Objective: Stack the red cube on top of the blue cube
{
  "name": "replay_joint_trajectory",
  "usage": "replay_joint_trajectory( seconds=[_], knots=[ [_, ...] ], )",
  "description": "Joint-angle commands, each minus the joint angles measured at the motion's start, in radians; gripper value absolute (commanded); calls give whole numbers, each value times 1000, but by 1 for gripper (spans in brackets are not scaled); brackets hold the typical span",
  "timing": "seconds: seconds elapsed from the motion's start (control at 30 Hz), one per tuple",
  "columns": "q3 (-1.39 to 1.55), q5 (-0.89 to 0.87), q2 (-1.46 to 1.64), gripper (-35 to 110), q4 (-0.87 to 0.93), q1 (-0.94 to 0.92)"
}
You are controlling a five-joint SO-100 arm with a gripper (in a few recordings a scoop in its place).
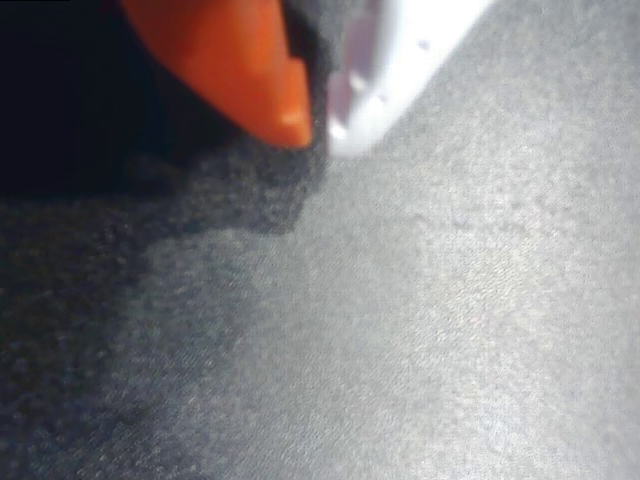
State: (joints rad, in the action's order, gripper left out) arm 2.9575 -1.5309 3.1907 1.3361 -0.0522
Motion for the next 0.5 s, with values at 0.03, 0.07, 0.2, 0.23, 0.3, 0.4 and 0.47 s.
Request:
replay_joint_trajectory(
  seconds=[0.03, 0.07, 0.2, 0.23, 0.3, 0.4, 0.47],
  knots=[
    [-3, 2, 5, 0, 5, 0],
    [-3, 2, 5, 0, 5, 2],
    [-3, 2, 3, 0, 5, 2],
    [-3, 2, 2, 0, 3, 2],
    [-3, 2, 0, 0, 3, 2],
    [-3, 2, -3, 0, 2, -3],
    [-3, 2, -3, 0, 2, -3]
  ],
)
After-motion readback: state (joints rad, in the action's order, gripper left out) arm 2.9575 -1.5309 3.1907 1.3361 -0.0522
